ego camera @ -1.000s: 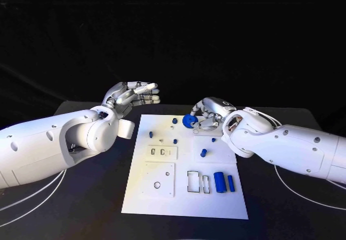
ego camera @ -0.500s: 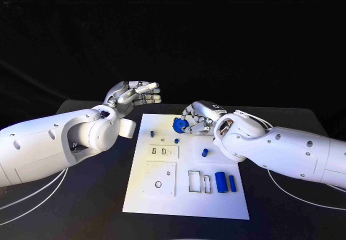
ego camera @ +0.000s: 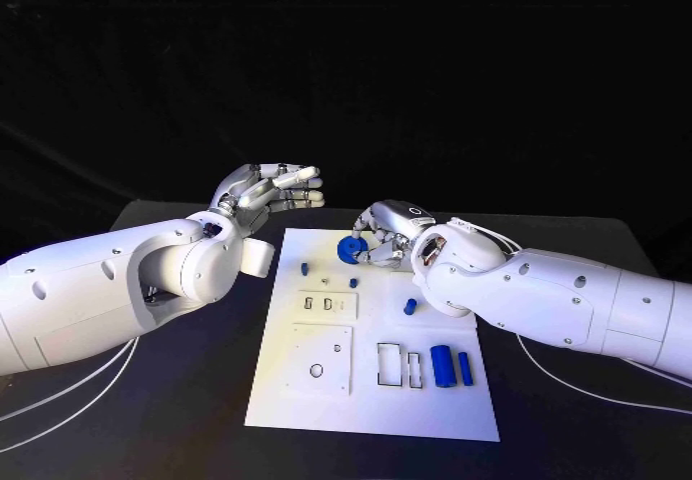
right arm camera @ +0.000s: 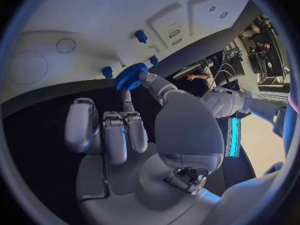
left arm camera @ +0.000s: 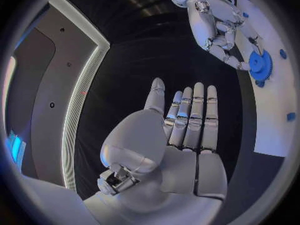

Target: Assemble the parts on the task board

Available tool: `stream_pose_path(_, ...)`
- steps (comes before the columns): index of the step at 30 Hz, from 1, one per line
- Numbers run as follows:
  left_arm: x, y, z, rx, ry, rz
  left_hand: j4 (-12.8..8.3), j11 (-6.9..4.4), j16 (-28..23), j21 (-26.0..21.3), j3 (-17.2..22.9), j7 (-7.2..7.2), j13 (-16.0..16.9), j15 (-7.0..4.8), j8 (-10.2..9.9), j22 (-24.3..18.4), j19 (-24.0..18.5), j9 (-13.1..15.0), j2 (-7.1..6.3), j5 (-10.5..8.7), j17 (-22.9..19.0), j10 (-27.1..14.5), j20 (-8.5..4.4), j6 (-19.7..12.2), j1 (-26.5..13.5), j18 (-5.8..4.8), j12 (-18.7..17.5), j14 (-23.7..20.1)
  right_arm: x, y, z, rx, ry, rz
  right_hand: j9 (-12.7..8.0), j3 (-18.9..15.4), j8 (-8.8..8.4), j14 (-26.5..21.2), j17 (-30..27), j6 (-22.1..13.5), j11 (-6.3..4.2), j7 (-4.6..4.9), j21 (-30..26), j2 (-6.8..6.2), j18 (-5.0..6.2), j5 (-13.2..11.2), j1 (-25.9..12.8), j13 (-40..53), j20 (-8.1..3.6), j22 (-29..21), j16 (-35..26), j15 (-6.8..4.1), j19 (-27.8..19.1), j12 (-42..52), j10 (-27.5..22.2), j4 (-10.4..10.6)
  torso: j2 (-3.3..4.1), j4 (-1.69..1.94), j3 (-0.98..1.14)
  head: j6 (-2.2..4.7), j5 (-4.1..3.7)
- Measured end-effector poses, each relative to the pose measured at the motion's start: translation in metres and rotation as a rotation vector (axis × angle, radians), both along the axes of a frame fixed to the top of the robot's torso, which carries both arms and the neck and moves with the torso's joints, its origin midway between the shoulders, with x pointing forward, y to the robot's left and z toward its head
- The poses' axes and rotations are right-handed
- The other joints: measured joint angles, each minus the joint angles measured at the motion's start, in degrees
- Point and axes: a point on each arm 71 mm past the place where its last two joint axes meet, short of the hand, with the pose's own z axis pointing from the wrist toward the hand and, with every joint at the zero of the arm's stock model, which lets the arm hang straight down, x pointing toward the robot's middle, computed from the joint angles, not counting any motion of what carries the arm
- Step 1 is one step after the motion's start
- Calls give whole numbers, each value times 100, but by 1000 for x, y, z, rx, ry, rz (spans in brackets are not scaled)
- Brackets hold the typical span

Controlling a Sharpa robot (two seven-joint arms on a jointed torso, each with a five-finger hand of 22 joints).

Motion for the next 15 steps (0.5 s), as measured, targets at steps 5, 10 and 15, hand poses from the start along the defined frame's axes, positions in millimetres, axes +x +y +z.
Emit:
stream_pose_path(5, 0, 0, 0, 0, 0, 0, 0, 0, 0, 0, 0, 0, 0, 0, 0, 0, 0, 0, 0, 0, 0, 0, 0, 0, 0, 0, 0, 0, 3, 1, -4, -10, -1, -9, -4, 31, -7, 0, 0, 1, 0, -1, 21, 0, 0, -6, 0, 0, 0, 0, 0, 0, 0, 0, 0, 0, 18, 17, -4, 9, -1)
stream_pose_path(10, 0, 0, 0, 0, 0, 1, 0, 0, 0, 0, 0, 0, 0, 0, 0, 0, 0, 0, 0, 0, 0, 0, 0, 0, 0, 0, 0, 0, 6, 2, -5, -17, -5, -16, -7, 32, -13, 0, 0, 0, 0, -1, 22, 0, 0, -7, 0, -1, 0, -1, 0, 0, 0, 0, 0, 0, 33, 29, -14, 15, -9)
stream_pose_path(15, 1, -1, 0, 0, 0, -1, 0, 0, 0, 0, 0, 0, 0, 0, 0, 1, 0, -1, 0, 0, -1, 0, 0, 0, 0, 0, 0, 0, 9, 3, -6, -23, -9, -25, -5, 32, -19, 0, 0, 0, 0, 0, 21, 0, 0, -10, 0, -1, 0, 5, 0, 0, 0, 0, 0, 0, 37, 35, -15, 13, -9)
